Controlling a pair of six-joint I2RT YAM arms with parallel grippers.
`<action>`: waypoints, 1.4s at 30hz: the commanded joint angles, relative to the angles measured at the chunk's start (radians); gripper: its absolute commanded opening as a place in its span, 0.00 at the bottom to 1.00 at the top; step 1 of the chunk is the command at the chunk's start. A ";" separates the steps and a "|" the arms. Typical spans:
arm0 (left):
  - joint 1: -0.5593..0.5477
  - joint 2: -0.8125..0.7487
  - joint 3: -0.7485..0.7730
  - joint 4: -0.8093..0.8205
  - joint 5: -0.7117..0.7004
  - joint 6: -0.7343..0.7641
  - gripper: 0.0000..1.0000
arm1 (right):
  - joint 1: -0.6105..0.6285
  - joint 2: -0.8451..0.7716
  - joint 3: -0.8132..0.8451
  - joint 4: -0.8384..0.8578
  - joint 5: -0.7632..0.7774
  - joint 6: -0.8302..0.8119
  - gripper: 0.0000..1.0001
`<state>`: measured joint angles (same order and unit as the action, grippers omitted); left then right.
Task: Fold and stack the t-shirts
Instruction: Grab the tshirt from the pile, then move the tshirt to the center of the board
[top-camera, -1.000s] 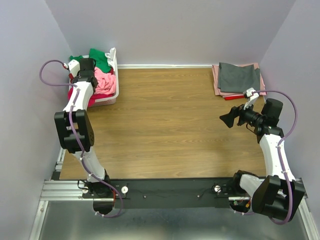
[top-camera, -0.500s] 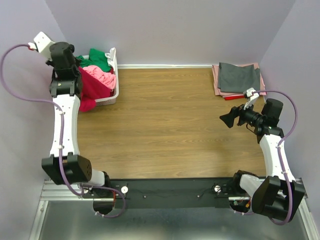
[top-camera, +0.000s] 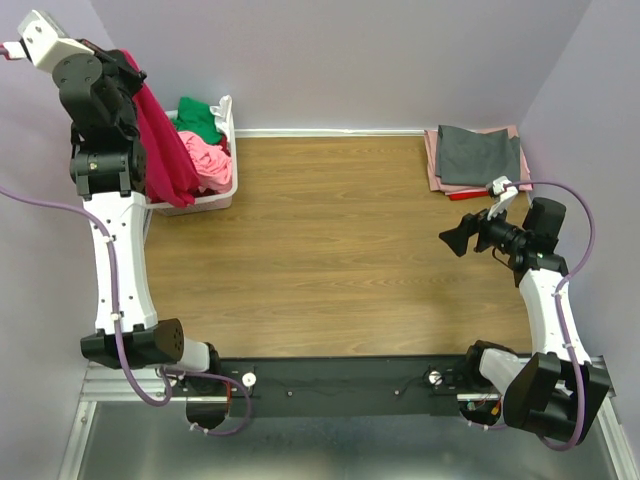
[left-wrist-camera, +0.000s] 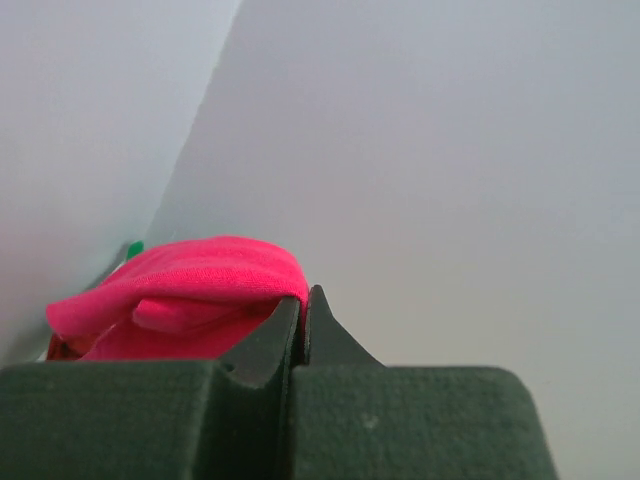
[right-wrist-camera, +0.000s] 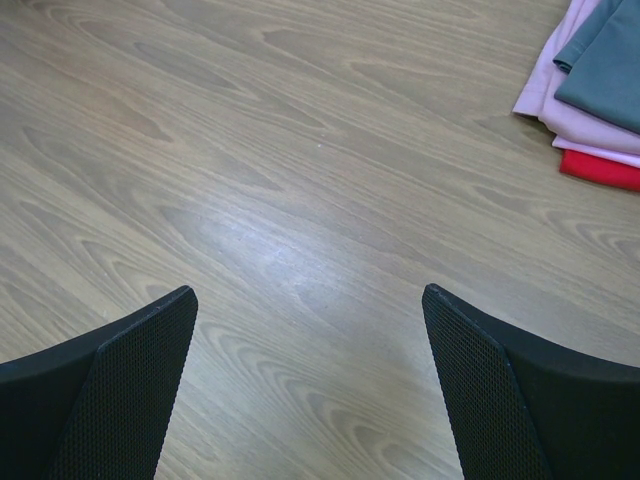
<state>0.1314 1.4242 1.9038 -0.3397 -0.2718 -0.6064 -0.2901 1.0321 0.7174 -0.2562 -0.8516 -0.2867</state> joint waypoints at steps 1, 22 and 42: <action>-0.013 -0.016 0.096 0.047 0.111 -0.032 0.00 | -0.006 -0.010 0.030 -0.017 -0.004 -0.011 1.00; -0.421 -0.120 0.100 0.248 0.468 0.204 0.00 | -0.006 0.005 0.025 -0.017 0.023 -0.025 1.00; -0.685 -0.225 -0.517 0.360 0.715 0.324 0.00 | -0.006 0.020 0.019 -0.017 0.034 -0.045 1.00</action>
<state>-0.5426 1.2613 1.4689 -0.0540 0.3981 -0.3172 -0.2901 1.0458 0.7174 -0.2569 -0.8272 -0.3161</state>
